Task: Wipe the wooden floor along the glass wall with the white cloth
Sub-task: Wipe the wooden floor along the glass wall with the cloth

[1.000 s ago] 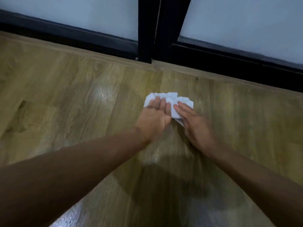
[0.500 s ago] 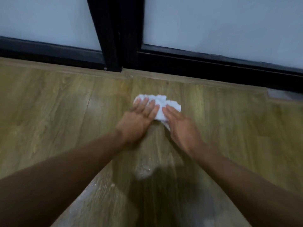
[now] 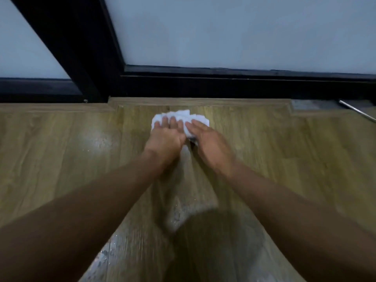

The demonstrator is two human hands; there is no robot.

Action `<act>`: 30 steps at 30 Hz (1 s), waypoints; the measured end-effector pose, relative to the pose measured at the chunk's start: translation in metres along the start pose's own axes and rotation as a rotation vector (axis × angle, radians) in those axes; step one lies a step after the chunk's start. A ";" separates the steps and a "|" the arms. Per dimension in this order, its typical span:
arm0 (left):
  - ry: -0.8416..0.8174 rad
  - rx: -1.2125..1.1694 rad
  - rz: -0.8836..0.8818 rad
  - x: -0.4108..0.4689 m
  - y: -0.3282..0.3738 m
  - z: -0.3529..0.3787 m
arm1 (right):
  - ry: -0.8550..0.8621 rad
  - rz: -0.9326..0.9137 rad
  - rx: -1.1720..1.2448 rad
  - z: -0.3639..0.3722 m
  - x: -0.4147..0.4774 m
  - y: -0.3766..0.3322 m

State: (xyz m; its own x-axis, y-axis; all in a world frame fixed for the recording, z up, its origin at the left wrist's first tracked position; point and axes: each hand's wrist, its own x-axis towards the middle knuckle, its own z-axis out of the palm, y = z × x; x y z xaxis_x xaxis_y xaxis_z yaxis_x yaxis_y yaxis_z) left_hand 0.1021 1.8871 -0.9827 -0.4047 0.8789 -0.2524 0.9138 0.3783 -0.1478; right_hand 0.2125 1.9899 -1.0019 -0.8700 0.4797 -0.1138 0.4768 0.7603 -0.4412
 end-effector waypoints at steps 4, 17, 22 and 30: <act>0.033 0.031 0.242 -0.034 0.020 0.020 | 0.023 0.007 -0.135 0.012 -0.070 0.022; 0.047 0.035 0.173 0.016 0.036 -0.002 | 0.052 0.071 -0.099 -0.016 -0.035 0.043; 0.064 0.010 0.322 0.014 0.075 -0.004 | 0.113 0.082 -0.143 -0.015 -0.073 0.084; -0.083 -0.046 0.142 0.062 0.088 -0.043 | 0.082 0.169 -0.073 -0.047 -0.021 0.099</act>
State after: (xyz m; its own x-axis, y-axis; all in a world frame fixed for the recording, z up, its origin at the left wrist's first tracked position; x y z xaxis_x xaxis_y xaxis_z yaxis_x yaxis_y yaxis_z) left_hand 0.1592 1.9875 -0.9707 -0.2709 0.8983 -0.3459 0.9619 0.2662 -0.0620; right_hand 0.2841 2.0759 -1.0018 -0.7649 0.6353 -0.1065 0.6259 0.6938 -0.3562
